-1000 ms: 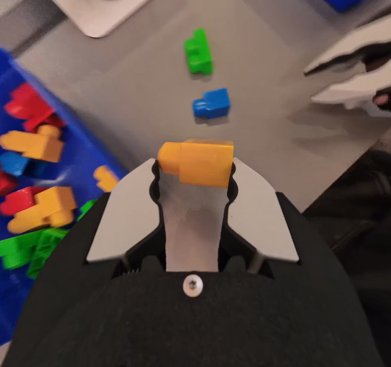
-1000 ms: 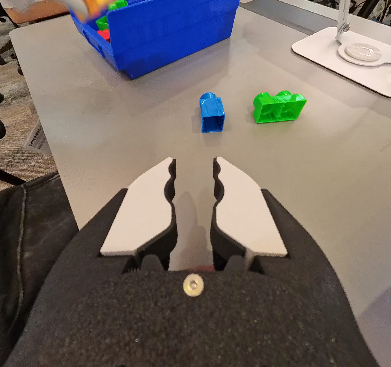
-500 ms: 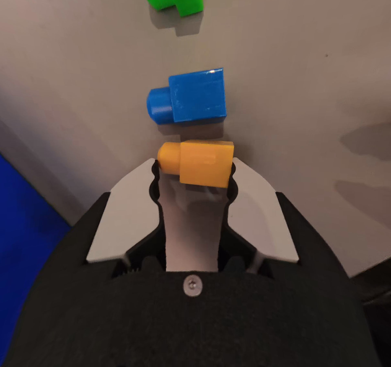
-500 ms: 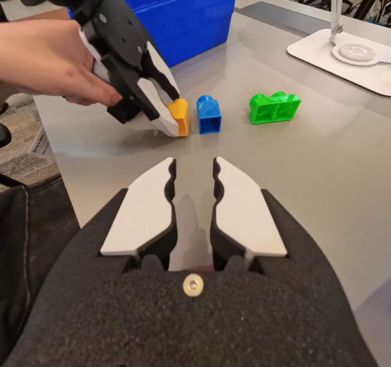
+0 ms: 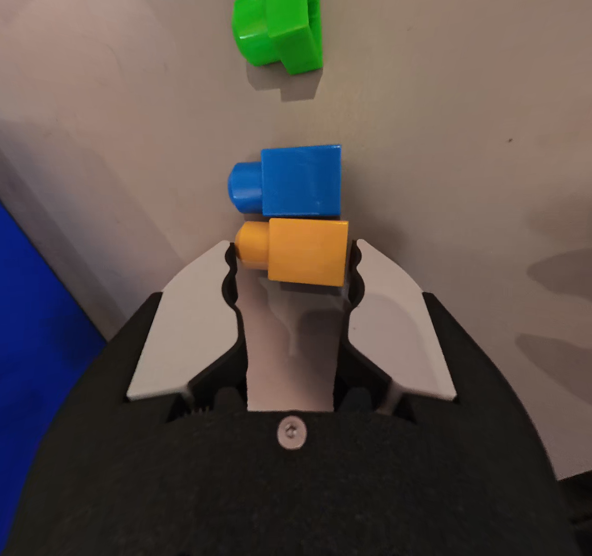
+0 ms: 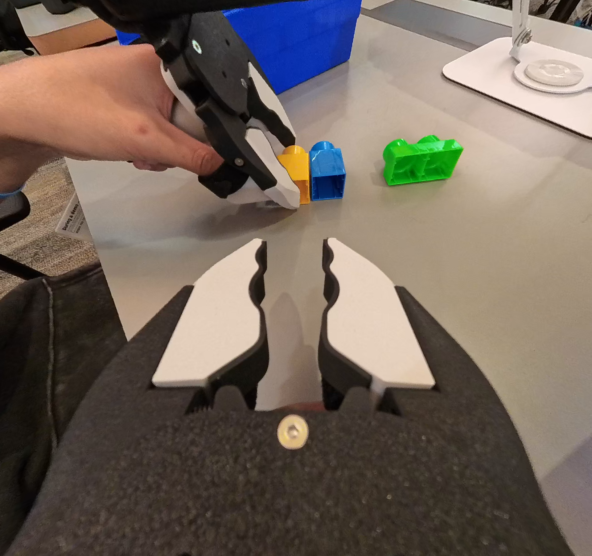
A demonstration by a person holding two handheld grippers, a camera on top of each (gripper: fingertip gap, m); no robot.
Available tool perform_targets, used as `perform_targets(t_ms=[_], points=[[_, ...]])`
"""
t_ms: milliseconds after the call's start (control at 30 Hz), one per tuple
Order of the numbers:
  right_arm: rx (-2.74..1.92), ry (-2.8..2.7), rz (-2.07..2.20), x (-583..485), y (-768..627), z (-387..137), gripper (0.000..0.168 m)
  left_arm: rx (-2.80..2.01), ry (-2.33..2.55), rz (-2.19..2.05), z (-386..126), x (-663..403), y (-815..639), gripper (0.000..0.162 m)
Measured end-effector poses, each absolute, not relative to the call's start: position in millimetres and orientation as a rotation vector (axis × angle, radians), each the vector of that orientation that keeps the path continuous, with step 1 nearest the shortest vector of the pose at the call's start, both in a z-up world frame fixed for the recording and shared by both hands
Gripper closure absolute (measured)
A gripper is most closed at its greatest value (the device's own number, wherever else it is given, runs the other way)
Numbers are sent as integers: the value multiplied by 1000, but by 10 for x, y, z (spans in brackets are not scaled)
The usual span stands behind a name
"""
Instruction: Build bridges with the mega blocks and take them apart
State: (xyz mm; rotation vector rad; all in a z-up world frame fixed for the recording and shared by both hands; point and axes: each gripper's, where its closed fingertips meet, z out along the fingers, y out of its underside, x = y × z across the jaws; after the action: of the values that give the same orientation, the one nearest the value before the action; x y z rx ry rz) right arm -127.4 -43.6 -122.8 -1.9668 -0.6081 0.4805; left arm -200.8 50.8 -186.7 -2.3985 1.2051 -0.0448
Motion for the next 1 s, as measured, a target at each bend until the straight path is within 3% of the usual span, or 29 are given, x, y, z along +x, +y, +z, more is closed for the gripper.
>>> perform_targets(t_ms=[333, 633, 767, 867, 1000], points=[[-1963, -620, 467, -1289, -460, -1213, 135, -2379, 1173, -50, -1833, -1940, 560, 95], [-1966, -602, 456, -1210, -456, -1215, 134, -2090, 1023, -285, -1321, -2395, 296, 95], [-1984, -573, 494, -1230, -457, -1204, 126, -1879, 922, -735, -1250, -2540, -37, 96], [-2014, -603, 462, -1277, -460, -1248, 122, -1782, 812, -863, -1152, -2701, -79, 94], [-2054, -616, 347, -1333, -371, -1308, 106, -1724, 761, -922, -1014, -2785, -69, 97]])
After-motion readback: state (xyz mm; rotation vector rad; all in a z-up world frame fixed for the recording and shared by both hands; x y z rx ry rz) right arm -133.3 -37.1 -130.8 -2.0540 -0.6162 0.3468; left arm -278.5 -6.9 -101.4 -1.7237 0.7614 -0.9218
